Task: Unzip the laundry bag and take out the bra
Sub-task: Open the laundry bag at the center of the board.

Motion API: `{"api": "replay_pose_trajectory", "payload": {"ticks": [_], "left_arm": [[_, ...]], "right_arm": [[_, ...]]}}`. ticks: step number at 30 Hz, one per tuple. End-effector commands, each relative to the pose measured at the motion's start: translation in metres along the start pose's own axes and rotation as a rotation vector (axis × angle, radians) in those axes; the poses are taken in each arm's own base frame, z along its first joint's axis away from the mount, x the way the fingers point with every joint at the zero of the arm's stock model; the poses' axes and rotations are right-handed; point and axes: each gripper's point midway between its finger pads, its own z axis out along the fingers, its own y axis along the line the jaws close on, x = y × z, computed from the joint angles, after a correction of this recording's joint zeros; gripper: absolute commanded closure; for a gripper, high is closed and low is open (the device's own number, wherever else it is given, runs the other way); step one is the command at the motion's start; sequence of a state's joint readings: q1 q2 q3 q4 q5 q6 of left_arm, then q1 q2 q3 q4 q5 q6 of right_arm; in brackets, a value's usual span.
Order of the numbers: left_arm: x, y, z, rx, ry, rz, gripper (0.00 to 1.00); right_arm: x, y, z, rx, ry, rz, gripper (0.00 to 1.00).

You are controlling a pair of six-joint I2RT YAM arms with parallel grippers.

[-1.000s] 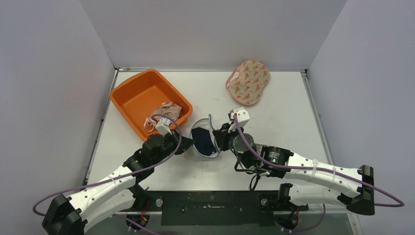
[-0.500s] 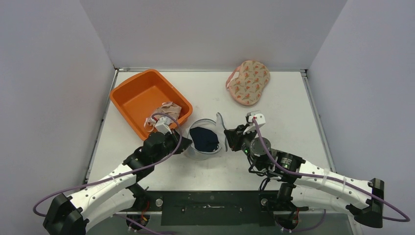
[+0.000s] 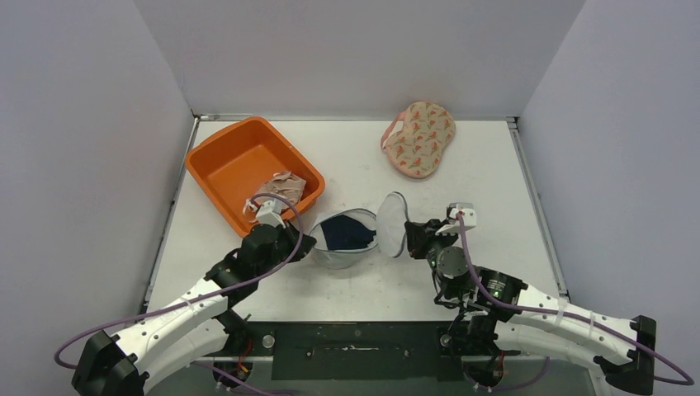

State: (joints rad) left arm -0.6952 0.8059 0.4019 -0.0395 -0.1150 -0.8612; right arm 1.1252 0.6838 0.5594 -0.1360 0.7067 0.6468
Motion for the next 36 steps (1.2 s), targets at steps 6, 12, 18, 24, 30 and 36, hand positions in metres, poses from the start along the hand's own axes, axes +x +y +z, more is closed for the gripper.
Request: {"api": "replay_pose_trajectory", "payload": {"ticks": [6,12,18,24,30,36], "left_arm": [[-0.012,0.019,-0.002,-0.104,-0.051,0.004,1.00],[-0.011,0.025,-0.002,-0.130,-0.054,0.004,1.00],[-0.006,0.026,-0.004,-0.127,-0.030,0.006,1.00],[-0.002,0.019,-0.005,-0.092,-0.004,-0.008,1.00],[-0.005,0.010,-0.007,-0.067,0.003,-0.019,1.00],[-0.001,0.012,-0.006,-0.074,0.028,-0.025,1.00]], "right_arm": [[-0.025,-0.057,-0.010,0.265,-0.150,0.060,0.93],[-0.030,-0.076,-0.017,0.375,-0.170,0.070,0.58],[-0.038,-0.058,-0.016,0.288,-0.145,0.043,0.26],[0.012,0.033,0.015,-0.059,0.093,-0.036,0.21],[0.067,0.060,0.046,-0.087,0.206,0.050,0.21],[0.078,0.050,0.070,0.001,0.233,0.154,0.22]]}}
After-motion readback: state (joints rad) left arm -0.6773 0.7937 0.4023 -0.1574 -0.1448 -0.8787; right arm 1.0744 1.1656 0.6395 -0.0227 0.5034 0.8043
